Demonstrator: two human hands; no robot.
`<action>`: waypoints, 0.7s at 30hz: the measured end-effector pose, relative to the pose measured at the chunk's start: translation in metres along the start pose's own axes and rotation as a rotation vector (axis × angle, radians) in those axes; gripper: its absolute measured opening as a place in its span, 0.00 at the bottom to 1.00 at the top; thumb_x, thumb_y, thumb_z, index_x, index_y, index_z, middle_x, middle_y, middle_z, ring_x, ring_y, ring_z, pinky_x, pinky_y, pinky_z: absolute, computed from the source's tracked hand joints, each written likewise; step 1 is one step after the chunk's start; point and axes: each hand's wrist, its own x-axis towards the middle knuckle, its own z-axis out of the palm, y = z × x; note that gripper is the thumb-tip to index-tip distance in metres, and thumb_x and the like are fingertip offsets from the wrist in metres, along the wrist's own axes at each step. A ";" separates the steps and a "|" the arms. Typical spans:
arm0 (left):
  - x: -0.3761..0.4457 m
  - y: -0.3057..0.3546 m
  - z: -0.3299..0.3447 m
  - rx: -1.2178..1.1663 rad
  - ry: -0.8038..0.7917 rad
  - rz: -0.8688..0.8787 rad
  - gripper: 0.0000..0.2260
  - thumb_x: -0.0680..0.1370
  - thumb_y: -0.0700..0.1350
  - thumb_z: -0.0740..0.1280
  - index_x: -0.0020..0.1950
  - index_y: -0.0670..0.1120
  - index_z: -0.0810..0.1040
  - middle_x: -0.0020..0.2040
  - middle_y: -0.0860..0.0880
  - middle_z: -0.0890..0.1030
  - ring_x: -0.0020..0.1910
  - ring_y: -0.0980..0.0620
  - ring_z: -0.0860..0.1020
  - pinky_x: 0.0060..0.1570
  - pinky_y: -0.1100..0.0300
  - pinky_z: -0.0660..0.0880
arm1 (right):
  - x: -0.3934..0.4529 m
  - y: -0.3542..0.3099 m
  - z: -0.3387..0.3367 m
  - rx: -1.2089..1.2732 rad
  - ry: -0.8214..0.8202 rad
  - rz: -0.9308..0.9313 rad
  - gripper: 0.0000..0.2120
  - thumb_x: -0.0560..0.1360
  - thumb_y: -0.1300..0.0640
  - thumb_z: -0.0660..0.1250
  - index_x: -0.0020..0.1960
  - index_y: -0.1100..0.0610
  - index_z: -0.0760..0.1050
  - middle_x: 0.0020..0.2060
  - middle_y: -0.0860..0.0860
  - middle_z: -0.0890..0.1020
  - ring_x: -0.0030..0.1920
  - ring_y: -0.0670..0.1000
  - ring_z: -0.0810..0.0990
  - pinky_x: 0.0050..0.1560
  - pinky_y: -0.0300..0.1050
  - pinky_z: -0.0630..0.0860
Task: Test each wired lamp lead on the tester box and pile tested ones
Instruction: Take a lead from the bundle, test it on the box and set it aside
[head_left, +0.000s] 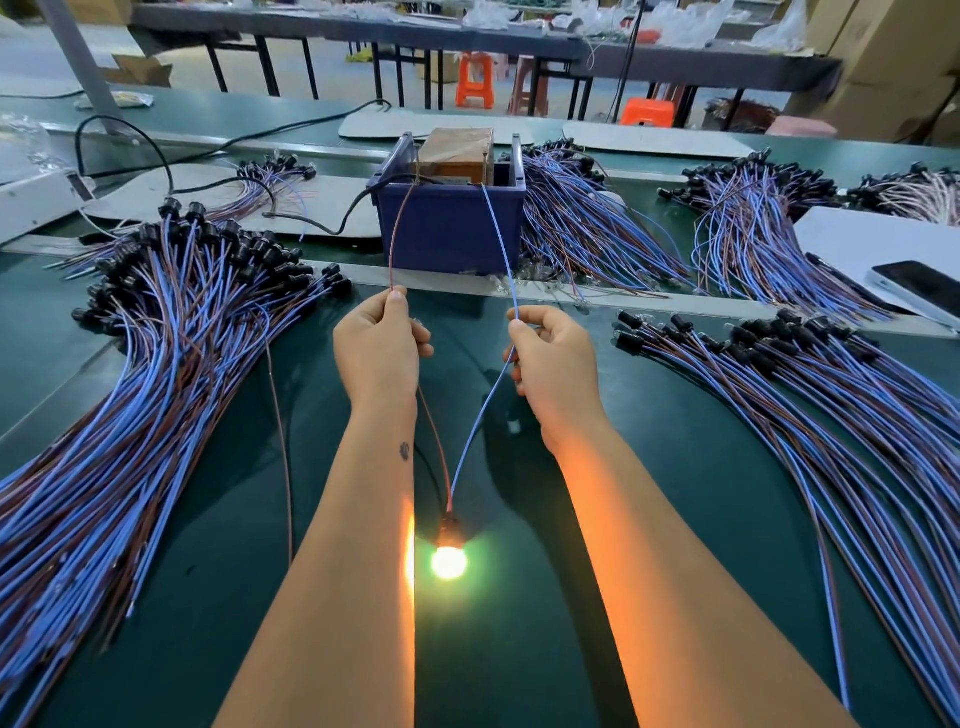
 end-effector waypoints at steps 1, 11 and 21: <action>0.000 0.000 0.000 0.000 0.000 0.001 0.11 0.82 0.45 0.61 0.42 0.56 0.79 0.25 0.54 0.76 0.23 0.57 0.73 0.31 0.63 0.69 | 0.000 0.000 0.000 -0.001 -0.002 -0.002 0.08 0.79 0.60 0.60 0.54 0.54 0.77 0.33 0.47 0.77 0.32 0.44 0.74 0.34 0.39 0.69; 0.001 -0.002 0.000 -0.009 -0.010 0.002 0.11 0.82 0.45 0.61 0.43 0.55 0.80 0.24 0.54 0.76 0.23 0.57 0.73 0.33 0.60 0.71 | -0.001 -0.001 0.000 0.008 0.009 -0.004 0.08 0.79 0.60 0.61 0.48 0.49 0.76 0.32 0.47 0.77 0.32 0.45 0.74 0.37 0.43 0.71; -0.003 0.002 0.000 0.061 -0.319 0.014 0.10 0.81 0.46 0.63 0.52 0.52 0.84 0.29 0.57 0.78 0.30 0.60 0.76 0.30 0.67 0.71 | -0.002 -0.002 0.002 0.087 -0.062 -0.078 0.10 0.78 0.60 0.64 0.49 0.46 0.80 0.29 0.48 0.76 0.30 0.44 0.73 0.35 0.40 0.71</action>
